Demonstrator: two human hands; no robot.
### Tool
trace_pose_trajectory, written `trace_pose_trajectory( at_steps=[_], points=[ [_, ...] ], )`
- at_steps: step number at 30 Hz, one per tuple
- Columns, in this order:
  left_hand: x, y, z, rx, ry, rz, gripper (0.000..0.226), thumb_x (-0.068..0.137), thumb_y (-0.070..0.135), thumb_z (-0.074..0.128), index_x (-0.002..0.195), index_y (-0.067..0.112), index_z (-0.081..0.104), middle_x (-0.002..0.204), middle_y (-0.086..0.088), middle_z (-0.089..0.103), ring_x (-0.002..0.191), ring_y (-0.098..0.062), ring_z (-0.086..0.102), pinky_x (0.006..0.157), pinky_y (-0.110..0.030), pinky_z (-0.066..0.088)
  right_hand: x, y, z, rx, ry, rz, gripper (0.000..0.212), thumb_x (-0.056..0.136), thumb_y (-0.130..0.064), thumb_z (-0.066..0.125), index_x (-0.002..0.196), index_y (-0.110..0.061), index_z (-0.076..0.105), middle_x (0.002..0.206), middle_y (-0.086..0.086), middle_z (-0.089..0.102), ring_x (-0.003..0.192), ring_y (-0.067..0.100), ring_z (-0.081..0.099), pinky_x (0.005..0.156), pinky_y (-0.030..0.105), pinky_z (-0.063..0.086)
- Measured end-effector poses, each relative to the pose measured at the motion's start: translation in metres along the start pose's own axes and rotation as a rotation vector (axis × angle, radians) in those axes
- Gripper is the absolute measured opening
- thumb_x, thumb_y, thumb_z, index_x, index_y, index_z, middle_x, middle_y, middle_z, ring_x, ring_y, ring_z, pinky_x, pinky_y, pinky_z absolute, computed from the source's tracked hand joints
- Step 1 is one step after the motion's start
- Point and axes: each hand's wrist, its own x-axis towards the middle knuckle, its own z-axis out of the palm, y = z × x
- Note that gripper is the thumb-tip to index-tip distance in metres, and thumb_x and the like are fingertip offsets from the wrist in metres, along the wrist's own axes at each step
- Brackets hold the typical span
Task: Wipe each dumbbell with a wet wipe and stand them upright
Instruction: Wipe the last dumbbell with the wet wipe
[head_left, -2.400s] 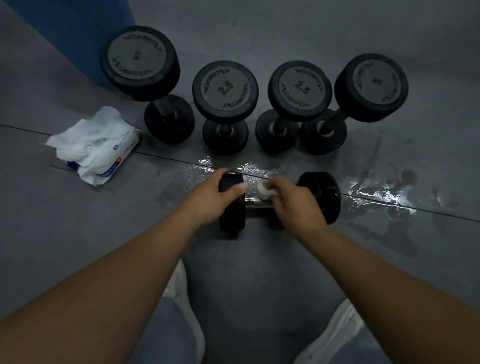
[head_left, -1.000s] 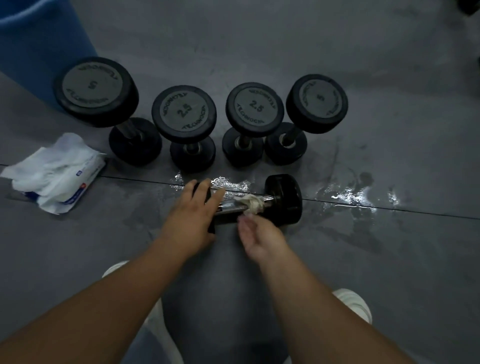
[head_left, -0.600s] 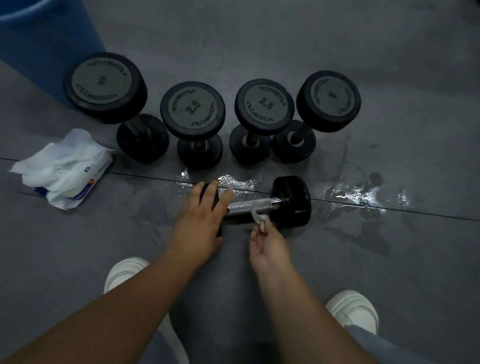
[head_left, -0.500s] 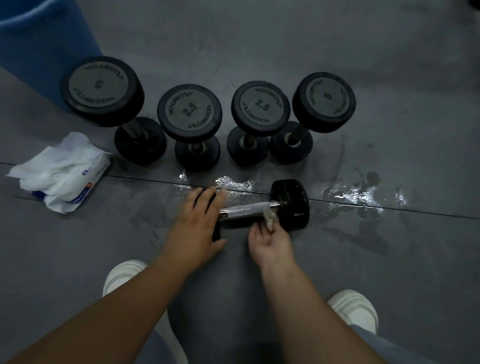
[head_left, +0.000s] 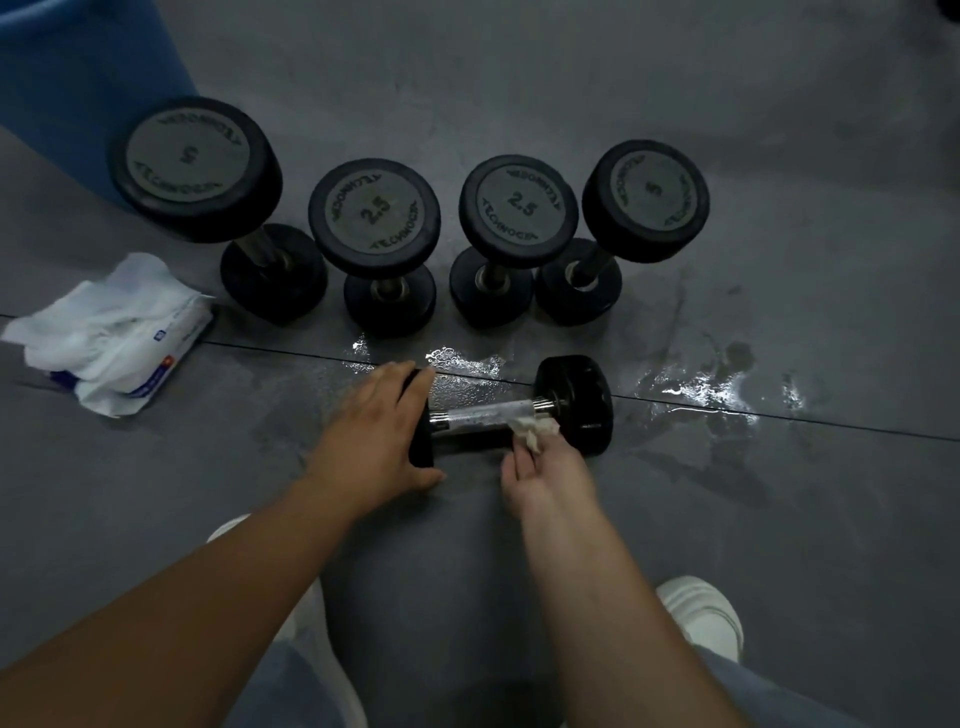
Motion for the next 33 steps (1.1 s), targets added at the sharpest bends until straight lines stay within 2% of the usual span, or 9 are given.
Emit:
trace_pose_trajectory(
  at_steps=[3,5,9,12,15,18,24,27,33],
  points=[
    [0.001,-0.002,-0.001,-0.002,-0.002,0.018,0.122,0.054,0.063,0.082,0.151,0.015,0.026,0.151,-0.009,0.031,0.141,-0.030,0.028,0.117,-0.042,0.029,0.013,0.002,-0.003,0.004,0.081,0.027,0.018,0.097,-0.009,0.046,0.085,-0.019,0.054,0.078,-0.005,0.053,0.058,0.006,0.055,0.056,0.014,0.041],
    [0.000,-0.003,-0.001,-0.011,-0.007,0.030,0.123,0.054,0.062,0.083,0.151,0.016,0.025,0.151,-0.007,0.029,0.141,-0.029,0.027,0.115,-0.044,0.032,0.028,-0.005,0.007,0.038,0.126,0.115,0.025,0.094,-0.003,0.041,0.076,-0.017,0.048,0.072,-0.007,0.045,0.053,0.004,0.040,0.037,0.010,0.030],
    [0.003,-0.007,-0.004,-0.044,-0.045,0.055,0.125,0.057,0.059,0.083,0.155,0.017,0.016,0.154,-0.005,0.023,0.143,-0.026,0.020,0.118,-0.041,0.029,0.016,-0.002,0.012,0.047,0.047,0.081,0.028,0.092,0.005,0.041,0.075,-0.016,0.049,0.071,-0.002,0.046,0.054,0.004,0.036,0.029,0.008,0.027],
    [0.009,-0.011,-0.008,-0.065,-0.065,0.059,0.129,0.057,0.061,0.082,0.156,0.017,0.012,0.155,-0.004,0.022,0.144,-0.025,0.020,0.118,-0.038,0.027,0.013,0.023,0.000,-0.142,0.054,-0.071,0.025,0.092,0.003,0.049,0.073,-0.011,0.054,0.069,0.002,0.053,0.050,0.007,0.046,0.034,0.012,0.035],
    [0.011,-0.012,-0.011,-0.076,-0.089,0.083,0.128,0.059,0.057,0.083,0.156,0.015,0.011,0.156,-0.004,0.020,0.144,-0.024,0.019,0.119,-0.034,0.023,0.013,0.038,0.004,-0.884,0.089,-0.426,0.020,0.084,-0.014,0.059,0.069,-0.003,0.064,0.065,0.002,0.061,0.062,0.019,0.057,0.056,0.029,0.046],
    [0.010,-0.013,-0.011,-0.085,-0.097,0.093,0.125,0.060,0.051,0.083,0.156,0.014,0.011,0.156,-0.005,0.020,0.144,-0.025,0.019,0.118,-0.032,0.021,-0.012,0.036,0.001,-1.514,-0.142,-0.835,0.017,0.088,-0.018,0.056,0.089,-0.010,0.071,0.084,0.003,0.067,0.078,0.018,0.062,0.066,0.024,0.042],
    [0.010,-0.014,-0.011,-0.127,-0.090,0.074,0.129,0.056,0.051,0.085,0.156,0.015,0.012,0.156,-0.004,0.021,0.144,-0.024,0.018,0.119,-0.033,0.023,0.013,0.014,0.005,-1.899,-0.228,-1.360,0.014,0.087,-0.029,0.055,0.094,-0.022,0.065,0.093,-0.004,0.059,0.090,0.019,0.055,0.071,0.027,0.039],
    [0.011,-0.015,-0.009,-0.143,-0.104,0.067,0.129,0.056,0.052,0.085,0.156,0.014,0.012,0.157,-0.006,0.022,0.145,-0.024,0.019,0.120,-0.033,0.021,0.018,0.010,-0.003,-2.132,-0.476,-1.710,0.020,0.084,-0.028,0.051,0.093,-0.024,0.068,0.099,-0.009,0.065,0.096,0.022,0.057,0.074,0.033,0.044],
    [0.020,-0.024,-0.026,-0.200,-0.129,0.043,0.124,0.056,0.059,0.085,0.154,0.018,0.021,0.159,-0.002,0.027,0.144,-0.019,0.028,0.115,-0.029,0.024,0.021,0.000,0.001,-2.130,-0.416,-1.593,0.022,0.081,-0.021,0.052,0.099,-0.026,0.064,0.096,-0.007,0.065,0.094,0.020,0.060,0.073,0.034,0.046]
  ],
)
